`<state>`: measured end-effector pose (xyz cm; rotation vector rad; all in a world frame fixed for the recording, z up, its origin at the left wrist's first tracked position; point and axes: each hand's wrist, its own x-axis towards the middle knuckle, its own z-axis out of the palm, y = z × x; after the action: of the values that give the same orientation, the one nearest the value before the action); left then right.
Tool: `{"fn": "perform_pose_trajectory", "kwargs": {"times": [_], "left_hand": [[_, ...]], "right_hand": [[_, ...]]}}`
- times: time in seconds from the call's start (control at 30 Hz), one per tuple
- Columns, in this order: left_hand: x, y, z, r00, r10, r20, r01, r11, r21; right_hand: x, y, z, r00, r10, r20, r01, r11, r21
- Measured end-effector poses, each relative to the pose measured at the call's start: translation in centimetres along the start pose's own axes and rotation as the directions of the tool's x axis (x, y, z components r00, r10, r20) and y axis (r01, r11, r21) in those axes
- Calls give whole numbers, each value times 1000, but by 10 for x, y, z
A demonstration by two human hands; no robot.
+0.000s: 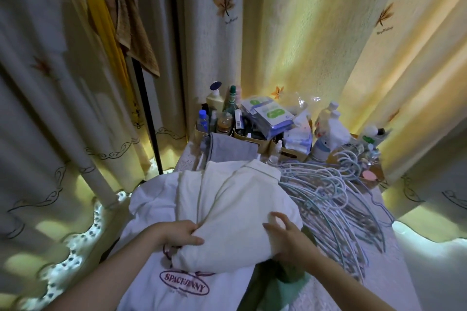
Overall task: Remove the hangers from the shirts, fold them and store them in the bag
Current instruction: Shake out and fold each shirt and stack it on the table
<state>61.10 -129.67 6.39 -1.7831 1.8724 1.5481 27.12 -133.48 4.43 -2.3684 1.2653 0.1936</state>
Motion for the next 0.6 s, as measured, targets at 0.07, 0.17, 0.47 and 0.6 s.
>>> {"fn": "perform_pose_trajectory", "kwargs": {"times": [0.07, 0.17, 0.47, 0.6], "left_hand": [[-5, 3, 0, 999, -10, 39, 13, 998, -65], [-17, 11, -4, 982, -58, 181, 89, 981, -172], [-33, 7, 11, 920, -92, 381, 187, 957, -220], [-34, 5, -24, 992, -50, -112, -41, 724, -688]], "right_hand": [[-2, -1, 0, 997, -12, -79, 15, 999, 45], [-6, -8, -17, 998, -42, -56, 44, 999, 28], [-28, -14, -49, 921, -159, 355, 24, 935, 355], [2, -6, -74, 993, 103, -56, -43, 764, 644]]}}
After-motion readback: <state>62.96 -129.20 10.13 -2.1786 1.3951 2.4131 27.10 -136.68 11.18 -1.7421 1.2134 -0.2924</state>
